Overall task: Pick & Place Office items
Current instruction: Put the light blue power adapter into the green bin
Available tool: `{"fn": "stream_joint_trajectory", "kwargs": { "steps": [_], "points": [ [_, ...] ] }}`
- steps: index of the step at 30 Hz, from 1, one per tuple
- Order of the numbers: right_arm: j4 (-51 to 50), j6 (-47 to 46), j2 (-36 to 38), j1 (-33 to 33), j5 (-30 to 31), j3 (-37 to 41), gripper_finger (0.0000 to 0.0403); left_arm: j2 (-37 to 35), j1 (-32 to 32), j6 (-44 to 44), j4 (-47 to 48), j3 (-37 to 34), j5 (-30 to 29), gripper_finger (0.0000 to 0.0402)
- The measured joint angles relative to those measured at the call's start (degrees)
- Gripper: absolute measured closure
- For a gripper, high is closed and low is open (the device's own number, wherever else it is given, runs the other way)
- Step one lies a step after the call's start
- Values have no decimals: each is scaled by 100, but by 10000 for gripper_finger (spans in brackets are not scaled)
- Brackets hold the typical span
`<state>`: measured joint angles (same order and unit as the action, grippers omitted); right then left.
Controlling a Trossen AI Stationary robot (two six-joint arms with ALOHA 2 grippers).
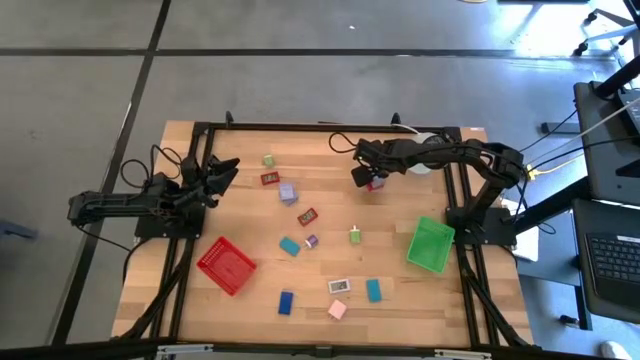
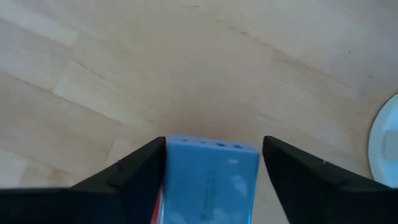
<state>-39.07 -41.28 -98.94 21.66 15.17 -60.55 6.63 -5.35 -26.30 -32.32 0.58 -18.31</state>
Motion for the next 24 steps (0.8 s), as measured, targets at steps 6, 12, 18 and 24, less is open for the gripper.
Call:
{"fn": "stream_joint_trajectory", "kwargs": {
  "steps": [6,12,18,24],
  "points": [
    [3,0,0,10,-130,0,185,0,-2,-3,0,0,46,184],
    [3,15,0,-5,-222,0,170,0,-1,-38,2,0,309,183],
    [-19,14,191,-38,-298,4,191,0,0,-162,7,0,512,184],
    [-120,11,924,-364,-288,4,193,-1,-2,-162,7,0,477,183]
  ]
}}
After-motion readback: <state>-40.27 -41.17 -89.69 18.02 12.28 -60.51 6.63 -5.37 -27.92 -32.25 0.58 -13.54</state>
